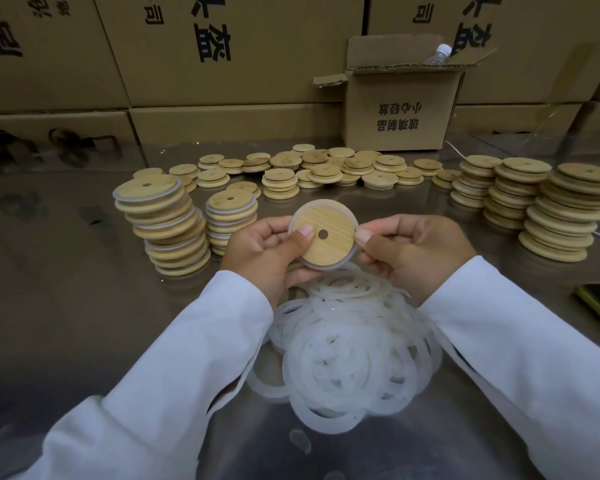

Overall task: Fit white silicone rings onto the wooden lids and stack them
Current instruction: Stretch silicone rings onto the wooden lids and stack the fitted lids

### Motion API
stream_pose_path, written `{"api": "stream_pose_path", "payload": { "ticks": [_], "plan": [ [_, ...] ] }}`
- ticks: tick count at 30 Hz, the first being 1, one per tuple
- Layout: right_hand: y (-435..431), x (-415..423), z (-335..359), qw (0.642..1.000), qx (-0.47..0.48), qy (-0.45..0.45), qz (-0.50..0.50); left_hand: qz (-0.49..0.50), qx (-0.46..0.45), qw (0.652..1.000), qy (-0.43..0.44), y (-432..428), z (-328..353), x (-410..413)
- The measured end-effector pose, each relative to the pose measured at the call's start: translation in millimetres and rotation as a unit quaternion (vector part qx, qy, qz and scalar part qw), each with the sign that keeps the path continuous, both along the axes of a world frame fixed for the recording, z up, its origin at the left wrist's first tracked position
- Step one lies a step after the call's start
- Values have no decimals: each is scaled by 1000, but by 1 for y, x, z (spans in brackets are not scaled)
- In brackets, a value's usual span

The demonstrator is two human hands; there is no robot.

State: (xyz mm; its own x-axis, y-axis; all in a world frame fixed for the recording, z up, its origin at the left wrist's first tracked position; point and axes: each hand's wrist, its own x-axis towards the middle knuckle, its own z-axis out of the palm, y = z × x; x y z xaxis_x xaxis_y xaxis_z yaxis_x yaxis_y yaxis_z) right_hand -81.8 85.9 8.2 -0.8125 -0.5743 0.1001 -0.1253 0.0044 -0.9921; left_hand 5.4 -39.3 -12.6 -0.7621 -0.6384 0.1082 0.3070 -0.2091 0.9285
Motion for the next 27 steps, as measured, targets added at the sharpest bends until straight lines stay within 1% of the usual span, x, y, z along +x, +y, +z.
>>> {"api": "stream_pose_path", "payload": {
  "ticks": [3,8,11,14,16,19,21,23,25,27],
  "plan": [
    [0,-1,0,999,-14,-46,5,8,8,1000,-4,1,2,-1],
    [-3,0,-3,998,-15,-40,-35,20,44,999,-8,-1,3,-1],
    [-5,1,-4,999,25,-45,0,14,46,999,-18,-1,3,-1],
    [-4,1,-5,999,45,-10,21,5,45,998,-35,0,3,-3],
    [-4,-2,-6,998,53,24,22,0,50,998,-38,-1,2,-3],
    [-6,-8,-5,997,62,42,6,0,56,997,-53,0,2,-4],
    [-11,-18,-3,995,88,36,-31,53,30,993,-98,-2,1,-6],
    [-20,-31,0,992,115,9,-59,125,21,985,-115,-7,0,-8],
    [-34,-42,3,987,150,-22,-57,175,46,977,-113,-12,1,-9],
    [-52,-50,5,979,195,-44,-43,202,81,970,-107,-17,2,-8]
  ]
}}
